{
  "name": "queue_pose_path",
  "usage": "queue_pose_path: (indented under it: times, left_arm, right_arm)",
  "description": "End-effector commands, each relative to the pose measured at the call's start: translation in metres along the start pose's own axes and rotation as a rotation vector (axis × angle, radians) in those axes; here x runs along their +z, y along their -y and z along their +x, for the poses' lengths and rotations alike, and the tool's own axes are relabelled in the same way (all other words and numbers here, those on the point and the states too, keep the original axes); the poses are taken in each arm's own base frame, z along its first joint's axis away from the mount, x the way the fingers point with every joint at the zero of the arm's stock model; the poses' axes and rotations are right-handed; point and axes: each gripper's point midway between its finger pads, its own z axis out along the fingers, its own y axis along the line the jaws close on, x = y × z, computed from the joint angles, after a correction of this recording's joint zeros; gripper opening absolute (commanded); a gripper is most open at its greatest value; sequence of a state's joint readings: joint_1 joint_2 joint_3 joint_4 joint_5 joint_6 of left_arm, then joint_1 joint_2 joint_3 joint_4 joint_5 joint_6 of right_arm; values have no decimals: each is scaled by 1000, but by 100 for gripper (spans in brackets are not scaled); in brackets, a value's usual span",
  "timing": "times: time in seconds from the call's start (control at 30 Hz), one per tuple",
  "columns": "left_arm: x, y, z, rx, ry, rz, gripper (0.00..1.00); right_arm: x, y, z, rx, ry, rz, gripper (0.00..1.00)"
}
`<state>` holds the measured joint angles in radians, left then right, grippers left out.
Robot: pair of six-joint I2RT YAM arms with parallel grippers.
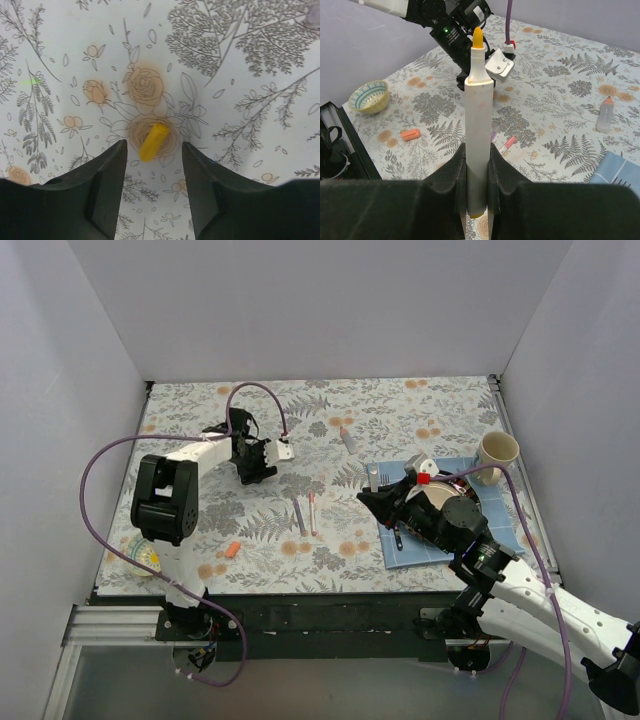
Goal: Insert the pens into the pen caps
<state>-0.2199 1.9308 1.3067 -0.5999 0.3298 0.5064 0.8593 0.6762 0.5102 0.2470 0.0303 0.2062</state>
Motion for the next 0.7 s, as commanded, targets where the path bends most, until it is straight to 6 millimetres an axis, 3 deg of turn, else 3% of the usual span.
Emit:
queue_pose_path:
  times: [0.0,0.23,0.37,0.53,0.57,0.6,0.63,0.67]
  left_arm:
    - [1,43,14,-47,-42,66,45]
    - [10,68,14,-93,-25,24,36]
    - [1,78,8,-117,10,13,36]
    - [-10,40,2,-222,3,-154,52]
    - [-13,22,-6,-251,10,-194,53]
    - [-12,17,-9,-336,9,-201,54]
    - [-1,28,0,-381,-43,-137,54]
    - [-5,12,-11,-402,-28,-150,54]
  right_arm:
    - [0,-4,-21,-1,83,-17,1]
    - [-6,-7,-15,51,78,-29,1]
    - [-10,-10,-11,84,73,-42,1]
    - [-12,-12,-13,113,85,-46,1]
    - [-11,-14,-12,113,77,-58,1]
    - [-11,-18,-13,111,76,-79,1]
    - [-10,-19,-14,111,73,-84,1]
    - [-9,-20,-14,106,66,-92,1]
